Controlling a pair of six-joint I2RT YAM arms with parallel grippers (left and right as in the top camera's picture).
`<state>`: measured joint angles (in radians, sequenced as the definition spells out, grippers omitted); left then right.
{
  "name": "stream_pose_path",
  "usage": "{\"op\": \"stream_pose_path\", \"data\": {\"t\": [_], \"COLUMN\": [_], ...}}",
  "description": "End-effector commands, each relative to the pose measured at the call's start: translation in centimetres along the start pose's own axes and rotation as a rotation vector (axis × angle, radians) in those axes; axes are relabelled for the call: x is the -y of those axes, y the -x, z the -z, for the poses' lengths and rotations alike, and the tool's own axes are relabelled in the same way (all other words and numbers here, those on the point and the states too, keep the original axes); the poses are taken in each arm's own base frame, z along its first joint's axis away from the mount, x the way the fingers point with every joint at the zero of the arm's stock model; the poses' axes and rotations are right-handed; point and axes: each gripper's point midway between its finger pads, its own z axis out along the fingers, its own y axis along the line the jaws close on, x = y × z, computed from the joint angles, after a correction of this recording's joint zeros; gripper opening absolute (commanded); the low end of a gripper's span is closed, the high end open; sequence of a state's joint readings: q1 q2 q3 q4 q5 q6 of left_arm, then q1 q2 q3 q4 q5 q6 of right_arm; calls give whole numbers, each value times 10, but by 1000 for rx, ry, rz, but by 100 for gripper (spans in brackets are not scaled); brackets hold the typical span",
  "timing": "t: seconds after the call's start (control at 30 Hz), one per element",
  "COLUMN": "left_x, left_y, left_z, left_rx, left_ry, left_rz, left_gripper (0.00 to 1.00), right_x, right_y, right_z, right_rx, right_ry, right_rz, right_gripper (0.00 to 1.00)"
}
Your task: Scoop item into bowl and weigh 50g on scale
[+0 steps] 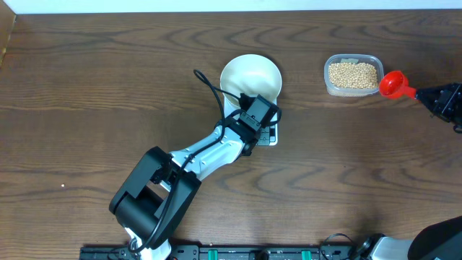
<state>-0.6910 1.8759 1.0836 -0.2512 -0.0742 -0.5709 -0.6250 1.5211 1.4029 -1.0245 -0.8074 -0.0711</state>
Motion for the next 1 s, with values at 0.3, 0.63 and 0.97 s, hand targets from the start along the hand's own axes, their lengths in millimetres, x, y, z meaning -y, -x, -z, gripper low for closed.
{"op": "stream_pose_path", "data": {"t": [0.3,0.63,0.97], "left_x": [-57,-27,-32], "left_y": [-47,-9,23], "left_z": [-31,35,149], "left_rx": [-116,-16,166], "left_ry": [210,50,-59], "left_rz": [14,-23,26], "left_gripper": [7,8,8], "right_x": [1,1,-1], "right_y": [-2,-1,-1], "right_z": [-2,-2,-2], "right_rx": [-6,-3,-2], "right_ry": [7,7,19], "right_rz": [12,14,15], "right_gripper": [1,1,1]}}
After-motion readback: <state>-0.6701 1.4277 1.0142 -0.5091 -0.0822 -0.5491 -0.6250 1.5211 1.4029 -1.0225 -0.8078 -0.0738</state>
